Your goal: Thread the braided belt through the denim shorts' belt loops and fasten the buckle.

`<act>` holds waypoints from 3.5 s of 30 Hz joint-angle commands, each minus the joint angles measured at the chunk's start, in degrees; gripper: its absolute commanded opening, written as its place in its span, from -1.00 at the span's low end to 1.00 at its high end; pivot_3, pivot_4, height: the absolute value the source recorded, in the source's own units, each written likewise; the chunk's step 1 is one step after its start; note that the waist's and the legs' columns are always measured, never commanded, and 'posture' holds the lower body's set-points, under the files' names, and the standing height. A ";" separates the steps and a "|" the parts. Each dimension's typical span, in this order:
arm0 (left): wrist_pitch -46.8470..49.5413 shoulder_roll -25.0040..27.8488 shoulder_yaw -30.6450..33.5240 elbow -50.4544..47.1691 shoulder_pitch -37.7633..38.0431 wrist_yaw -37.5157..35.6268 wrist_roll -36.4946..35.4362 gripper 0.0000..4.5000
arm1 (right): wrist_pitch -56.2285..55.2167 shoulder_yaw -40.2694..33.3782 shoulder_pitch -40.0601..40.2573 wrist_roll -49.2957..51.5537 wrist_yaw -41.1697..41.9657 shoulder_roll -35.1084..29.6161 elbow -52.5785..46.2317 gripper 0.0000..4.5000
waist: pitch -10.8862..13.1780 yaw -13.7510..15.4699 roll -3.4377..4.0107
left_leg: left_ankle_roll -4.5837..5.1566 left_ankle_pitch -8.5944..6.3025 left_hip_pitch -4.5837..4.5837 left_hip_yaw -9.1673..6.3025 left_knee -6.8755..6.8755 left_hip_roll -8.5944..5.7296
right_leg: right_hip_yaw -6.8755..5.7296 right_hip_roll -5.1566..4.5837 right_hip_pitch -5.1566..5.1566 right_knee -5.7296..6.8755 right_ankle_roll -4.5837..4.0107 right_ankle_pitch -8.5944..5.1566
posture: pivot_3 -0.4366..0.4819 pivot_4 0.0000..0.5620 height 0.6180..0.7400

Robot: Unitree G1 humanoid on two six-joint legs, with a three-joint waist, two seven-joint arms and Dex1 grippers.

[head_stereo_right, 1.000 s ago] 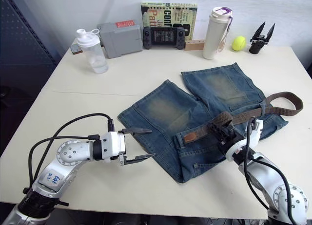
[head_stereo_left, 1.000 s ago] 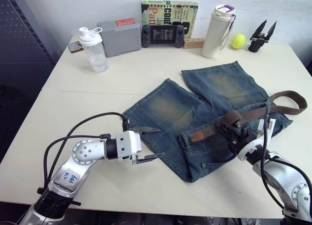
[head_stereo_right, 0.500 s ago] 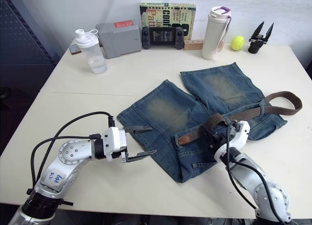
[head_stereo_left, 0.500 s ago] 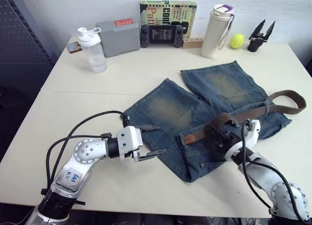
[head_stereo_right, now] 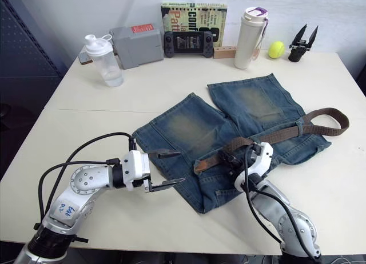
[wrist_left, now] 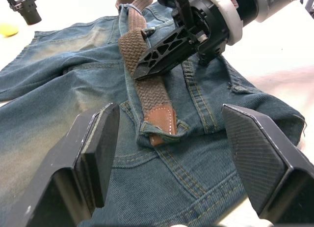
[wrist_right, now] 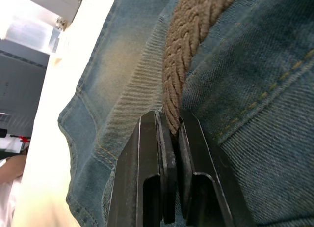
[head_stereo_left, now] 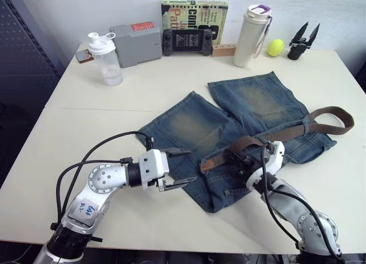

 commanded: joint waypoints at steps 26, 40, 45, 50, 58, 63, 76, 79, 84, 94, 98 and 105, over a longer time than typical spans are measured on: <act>-0.11 0.26 2.13 -0.80 -0.78 -0.09 0.66 0.62 | 0.82 1.43 5.77 -15.56 3.16 5.03 -8.85 -1.00 | 0.04 0.09 0.06 | -0.01 0.00 0.01 0.01 -0.02 -0.01 | 0.00 0.01 -0.01 0.00 -0.01 0.00 | -0.05 -0.47 0.85; -7.90 1.59 0.32 3.87 -1.37 -0.13 7.60 0.62 | 5.60 5.81 1.52 -15.63 3.52 5.75 -7.65 -1.00 | 0.08 0.14 0.13 | -0.01 0.00 0.01 0.00 -0.03 -0.01 | 0.01 0.00 -0.03 0.01 -0.03 -0.02 | -0.05 -0.47 0.85; -25.09 3.68 -4.31 11.86 -3.66 -0.39 18.72 0.62 | 10.65 6.81 1.70 -11.56 0.64 6.77 -4.32 -1.00 | 0.08 0.28 0.14 | -0.01 -0.01 0.01 0.03 -0.04 -0.09 | 0.00 0.03 -0.05 0.02 -0.06 -0.03 | -0.05 -0.47 0.85; -39.78 4.29 -7.40 19.87 -6.32 3.32 28.63 0.62 | 12.98 4.06 1.51 -6.31 -3.93 8.62 -0.07 -1.00 | -0.02 0.20 -0.02 | -0.01 -0.01 0.04 0.03 -0.05 -0.05 | -0.02 0.03 -0.03 0.04 -0.06 -0.03 | -0.05 -0.47 0.85; -52.13 1.66 -5.85 26.86 -7.38 16.05 38.12 0.62 | 12.58 1.47 1.40 1.98 -8.44 11.23 2.78 -1.00 | -0.42 0.33 -0.48 | -0.01 -0.01 0.15 -0.01 -0.14 0.05 | -0.06 -0.05 0.08 0.05 -0.07 -0.04 | -0.05 -0.47 0.85; -56.85 1.45 -5.15 30.82 -6.86 22.18 41.29 0.62 | 9.24 -0.27 1.52 10.84 -11.07 14.73 4.14 -1.00 | -0.48 -0.10 -0.53 | -0.01 -0.01 0.20 -0.04 -0.25 0.11 | -0.09 -0.05 0.08 0.07 -0.08 -0.04 | -0.05 -0.47 0.85; -58.15 1.85 -5.82 33.27 -9.33 27.22 46.96 0.62 | 7.30 1.93 1.61 14.26 -12.19 13.62 4.72 -1.00 | -0.48 -1.19 -0.52 | -0.02 -0.01 0.23 -0.03 -0.39 0.14 | -0.19 -0.08 0.05 0.08 -0.14 -0.08 | -0.05 -0.47 0.85; -58.56 1.37 -6.75 33.24 -10.06 27.69 48.51 0.62 | 7.58 2.24 1.56 13.80 -11.86 13.28 4.87 -1.00 | -0.48 -1.18 -0.52 | -0.02 -0.01 0.23 -0.04 -0.39 0.14 | -0.19 -0.09 0.05 0.08 -0.14 -0.08 | -0.05 -0.47 0.85; -58.28 1.20 -7.26 33.43 -10.75 28.45 49.84 -0.28 | 7.74 2.81 1.48 13.51 -11.54 12.72 4.92 -1.00 | -0.49 -1.22 -0.51 | -0.02 -0.01 0.23 -0.03 -0.41 0.15 | -0.19 -0.08 0.04 0.07 -0.14 -0.08 | -0.05 -0.47 0.85; -57.62 1.20 -7.92 32.90 -11.26 29.70 51.79 -0.98 | 7.44 2.82 0.72 13.86 -12.63 11.39 4.35 -1.00 | -0.71 -1.11 -0.27 | -0.02 0.00 0.29 -0.05 -0.42 0.10 | -0.21 -0.19 0.09 0.10 -0.15 -0.08 | -0.05 -0.47 0.85; -57.86 1.31 -8.08 32.84 -11.28 30.24 52.16 -1.00 | 6.14 1.38 -0.03 15.22 -13.15 11.02 2.87 -0.54 | -0.71 -1.09 -0.24 | -0.01 0.00 0.28 -0.04 -0.42 0.09 | -0.21 -0.20 0.08 0.10 -0.15 -0.08 | -0.05 -0.47 0.85; -57.58 1.37 -8.36 32.51 -11.19 30.85 52.06 -1.00 | 4.69 -2.67 -0.08 20.72 -10.58 4.27 -3.46 0.99 | -0.67 -0.96 -0.10 | 0.01 0.01 0.23 -0.05 -0.41 0.00 | -0.30 -0.36 0.07 0.09 -0.14 -0.08 | -0.05 -0.47 0.85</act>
